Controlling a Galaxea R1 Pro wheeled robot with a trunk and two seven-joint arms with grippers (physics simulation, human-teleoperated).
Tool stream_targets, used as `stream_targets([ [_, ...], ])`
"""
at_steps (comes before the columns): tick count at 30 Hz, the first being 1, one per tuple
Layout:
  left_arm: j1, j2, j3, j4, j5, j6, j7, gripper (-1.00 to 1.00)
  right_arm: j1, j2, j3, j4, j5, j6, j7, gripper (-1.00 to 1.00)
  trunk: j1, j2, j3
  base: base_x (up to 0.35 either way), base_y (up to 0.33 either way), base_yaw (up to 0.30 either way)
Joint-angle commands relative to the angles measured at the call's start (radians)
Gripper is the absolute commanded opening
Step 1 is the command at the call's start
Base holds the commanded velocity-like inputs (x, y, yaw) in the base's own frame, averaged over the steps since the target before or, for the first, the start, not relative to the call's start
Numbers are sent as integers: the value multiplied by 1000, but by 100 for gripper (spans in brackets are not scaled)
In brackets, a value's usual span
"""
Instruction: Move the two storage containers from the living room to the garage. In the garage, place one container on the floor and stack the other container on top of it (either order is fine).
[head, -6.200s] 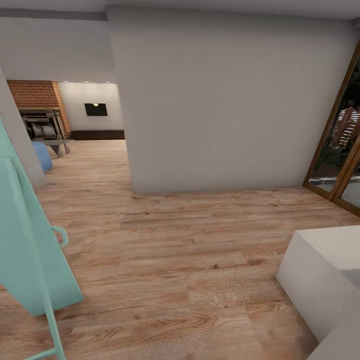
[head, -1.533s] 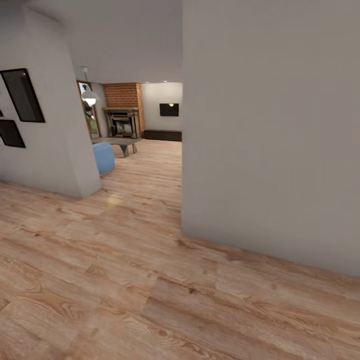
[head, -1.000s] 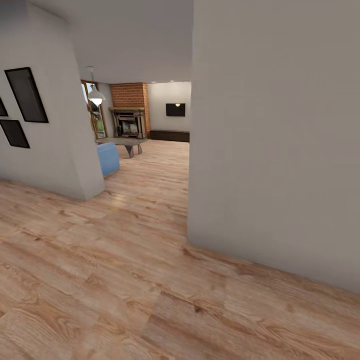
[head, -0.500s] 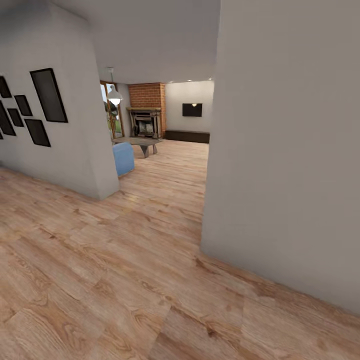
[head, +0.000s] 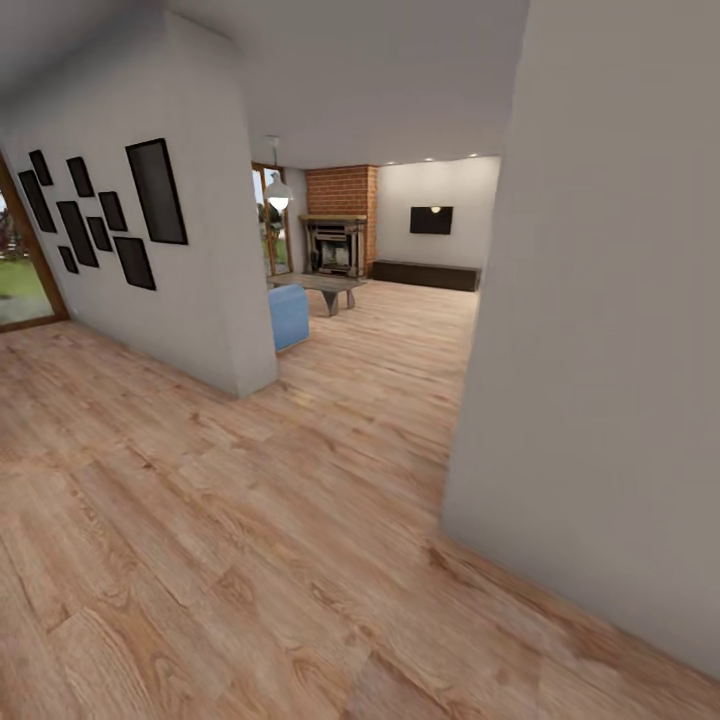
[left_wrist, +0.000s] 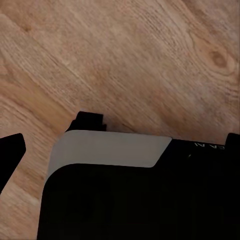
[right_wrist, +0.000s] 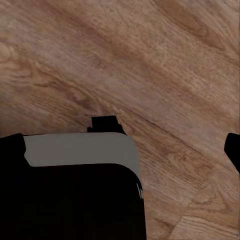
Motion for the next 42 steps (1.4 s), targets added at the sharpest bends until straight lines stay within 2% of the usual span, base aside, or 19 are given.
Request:
stream_targets([
  [1,-1,0,5,1,6,-4,1,100,-1,0,8,3,-9,-5,-1,100,1,0,-1,321,0,112],
  [11,-1,1,5,1,7,-4,1,100,-1,1,9,3,-9,-5,-1,100,1,0,-1,321,0,16],
  [35,-1,0,5,1,6,-4,1,100,-1,1,8,3,-9,-5,-1,100,1,0,-1,321,0,260],
  [42,-1,0,5,1,6,-3,1,100,-1,0,9,3,-9,-5,-1,100,1,0,-1,321,0,76],
])
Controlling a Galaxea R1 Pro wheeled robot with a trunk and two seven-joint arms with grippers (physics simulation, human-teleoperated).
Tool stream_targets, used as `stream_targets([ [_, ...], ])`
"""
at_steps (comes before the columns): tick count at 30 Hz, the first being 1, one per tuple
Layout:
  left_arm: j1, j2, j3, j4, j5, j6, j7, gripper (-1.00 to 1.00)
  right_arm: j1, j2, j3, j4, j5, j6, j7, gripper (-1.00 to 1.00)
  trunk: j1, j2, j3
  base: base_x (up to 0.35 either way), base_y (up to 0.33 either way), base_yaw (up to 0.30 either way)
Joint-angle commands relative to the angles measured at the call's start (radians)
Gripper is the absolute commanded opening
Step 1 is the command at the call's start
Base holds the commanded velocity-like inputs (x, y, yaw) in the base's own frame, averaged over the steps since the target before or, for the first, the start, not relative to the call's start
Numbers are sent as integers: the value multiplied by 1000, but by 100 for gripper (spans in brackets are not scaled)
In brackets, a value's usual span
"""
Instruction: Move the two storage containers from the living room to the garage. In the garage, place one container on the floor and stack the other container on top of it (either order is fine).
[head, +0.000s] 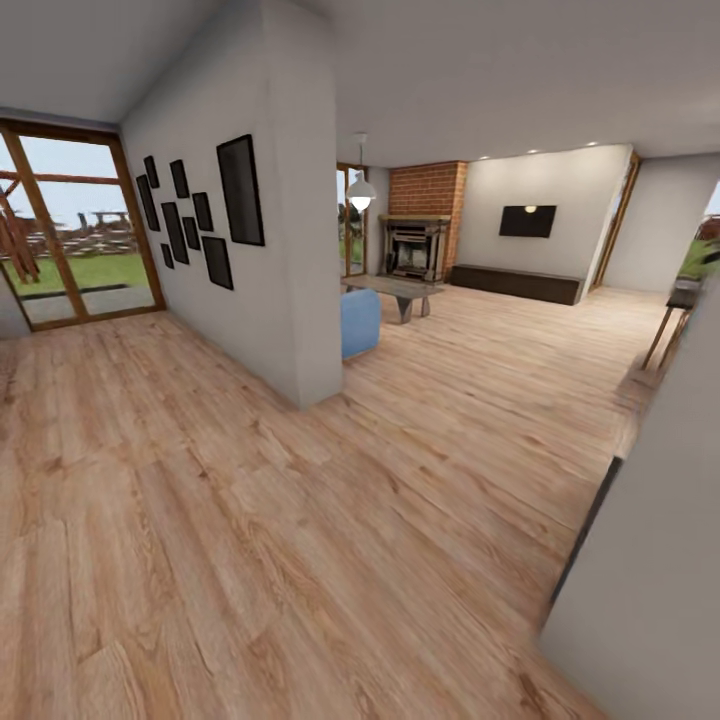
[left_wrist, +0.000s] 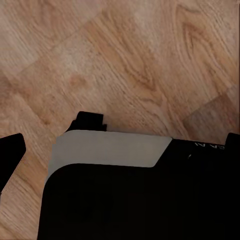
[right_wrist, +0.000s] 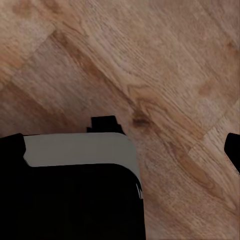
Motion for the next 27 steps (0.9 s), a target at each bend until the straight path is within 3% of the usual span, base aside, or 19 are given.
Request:
stream_targets([
  [1,-1,0,5,1,5,-3,1,100,-1,1,9,3,-9,-5,-1,100,1,0,-1,321,0,8],
  [27,7,-2,5,3,5,-4,1,100,-1,-3,11,3,5,-4,-1,100,1,0,-1,321,0,1],
])
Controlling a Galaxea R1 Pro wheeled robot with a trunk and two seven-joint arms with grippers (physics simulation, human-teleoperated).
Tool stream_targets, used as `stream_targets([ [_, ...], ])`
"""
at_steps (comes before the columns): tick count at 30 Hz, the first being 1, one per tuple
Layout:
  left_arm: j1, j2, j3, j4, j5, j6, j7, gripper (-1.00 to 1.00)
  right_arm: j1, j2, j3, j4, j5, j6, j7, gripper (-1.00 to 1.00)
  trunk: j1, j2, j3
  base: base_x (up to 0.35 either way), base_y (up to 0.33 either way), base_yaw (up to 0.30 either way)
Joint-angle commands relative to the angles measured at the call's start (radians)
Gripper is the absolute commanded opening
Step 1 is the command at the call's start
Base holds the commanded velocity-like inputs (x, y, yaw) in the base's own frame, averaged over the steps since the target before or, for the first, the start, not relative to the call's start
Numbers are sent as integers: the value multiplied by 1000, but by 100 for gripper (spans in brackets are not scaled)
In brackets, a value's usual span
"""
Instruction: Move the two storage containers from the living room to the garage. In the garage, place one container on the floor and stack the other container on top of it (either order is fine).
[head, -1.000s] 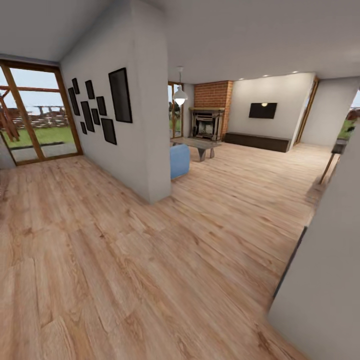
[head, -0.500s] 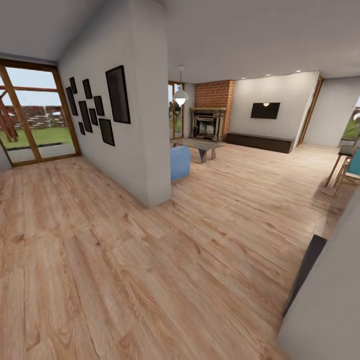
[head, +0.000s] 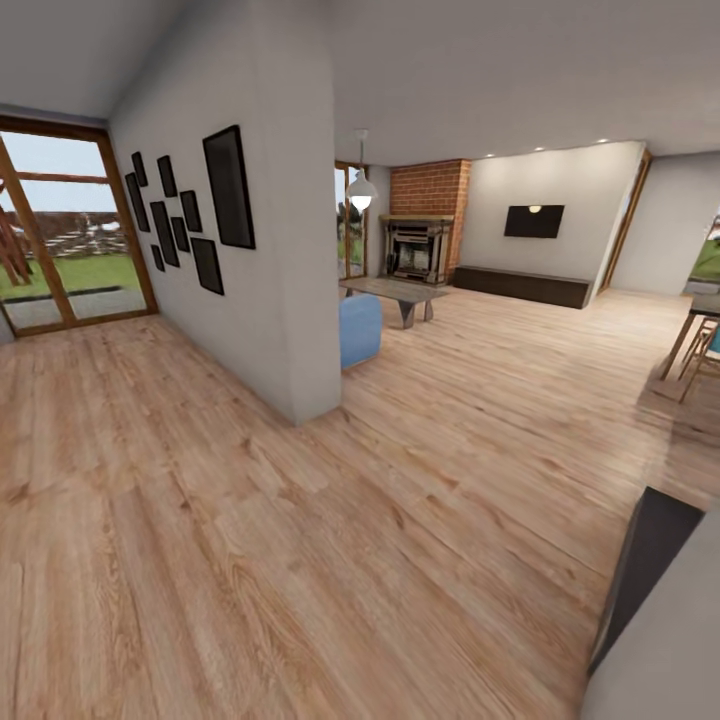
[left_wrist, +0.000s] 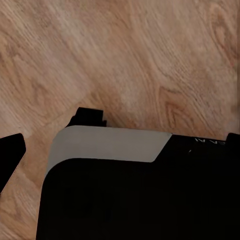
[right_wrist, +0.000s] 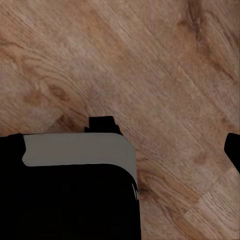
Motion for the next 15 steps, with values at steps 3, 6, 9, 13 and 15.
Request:
stream_targets([
  [3,1,1,5,1,6,-3,1,100,-1,3,10,3,-8,-4,-1,100,1,0,-1,321,0,0],
  [6,1,2,5,1,6,-3,1,100,-1,6,10,3,-7,-5,-1,100,1,0,-1,321,0,0],
  [9,1,2,5,1,6,-3,1,100,-1,9,10,3,-7,-5,-1,100,1,0,-1,321,0,0],
  [13,1,1,5,1,6,-3,1,100,-1,10,10,3,-7,-5,-1,100,1,0,-1,321,0,0],
  [15,1,2,5,1,6,-3,1,100,-1,9,10,3,-7,-6,-1,100,1,0,-1,321,0,0],
])
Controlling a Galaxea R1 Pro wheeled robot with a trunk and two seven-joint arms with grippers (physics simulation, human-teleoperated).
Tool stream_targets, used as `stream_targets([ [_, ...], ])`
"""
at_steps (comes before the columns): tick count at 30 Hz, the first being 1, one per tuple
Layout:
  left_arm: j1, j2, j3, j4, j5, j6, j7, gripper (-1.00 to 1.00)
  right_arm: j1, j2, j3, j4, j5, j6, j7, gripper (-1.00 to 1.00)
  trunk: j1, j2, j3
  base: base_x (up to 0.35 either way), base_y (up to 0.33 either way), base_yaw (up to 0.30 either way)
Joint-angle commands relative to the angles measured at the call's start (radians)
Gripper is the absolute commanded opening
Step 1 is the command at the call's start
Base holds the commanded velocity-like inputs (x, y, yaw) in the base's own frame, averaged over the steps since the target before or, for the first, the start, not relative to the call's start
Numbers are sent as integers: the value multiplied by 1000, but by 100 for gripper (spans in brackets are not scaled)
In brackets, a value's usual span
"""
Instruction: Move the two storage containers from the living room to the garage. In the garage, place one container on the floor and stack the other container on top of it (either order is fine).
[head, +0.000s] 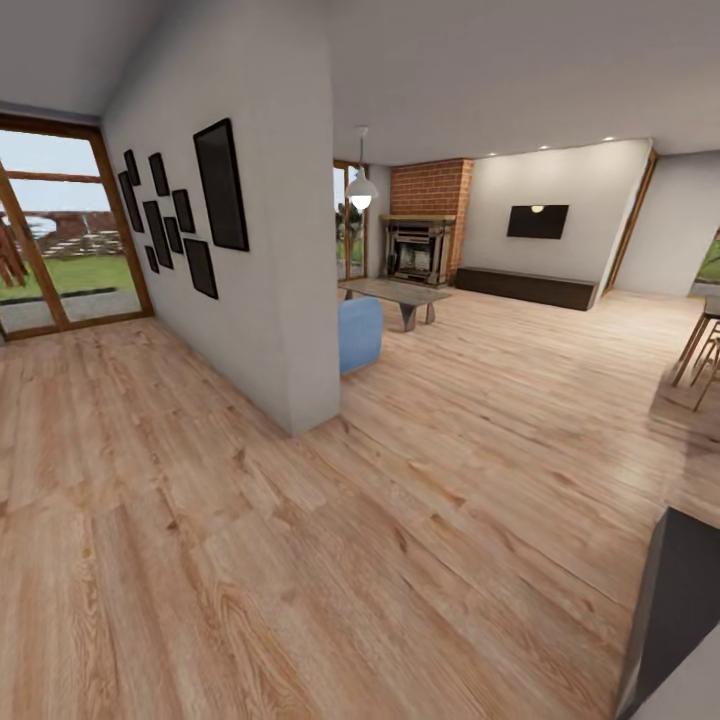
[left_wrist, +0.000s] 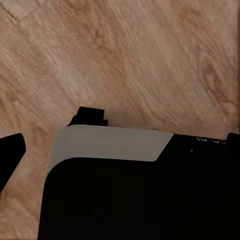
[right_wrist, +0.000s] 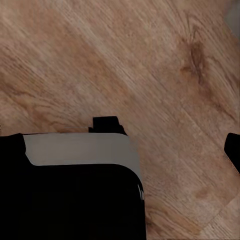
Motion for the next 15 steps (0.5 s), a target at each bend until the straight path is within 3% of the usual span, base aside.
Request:
stream_targets([
  [1,-1,0,5,1,6,-3,1,100,-1,1,8,3,-9,-5,-1,100,1,0,-1,321,0,0],
  [15,-1,0,5,1,6,-3,1,100,-1,2,8,3,-8,-7,-1,100,1,0,-1,321,0,0],
])
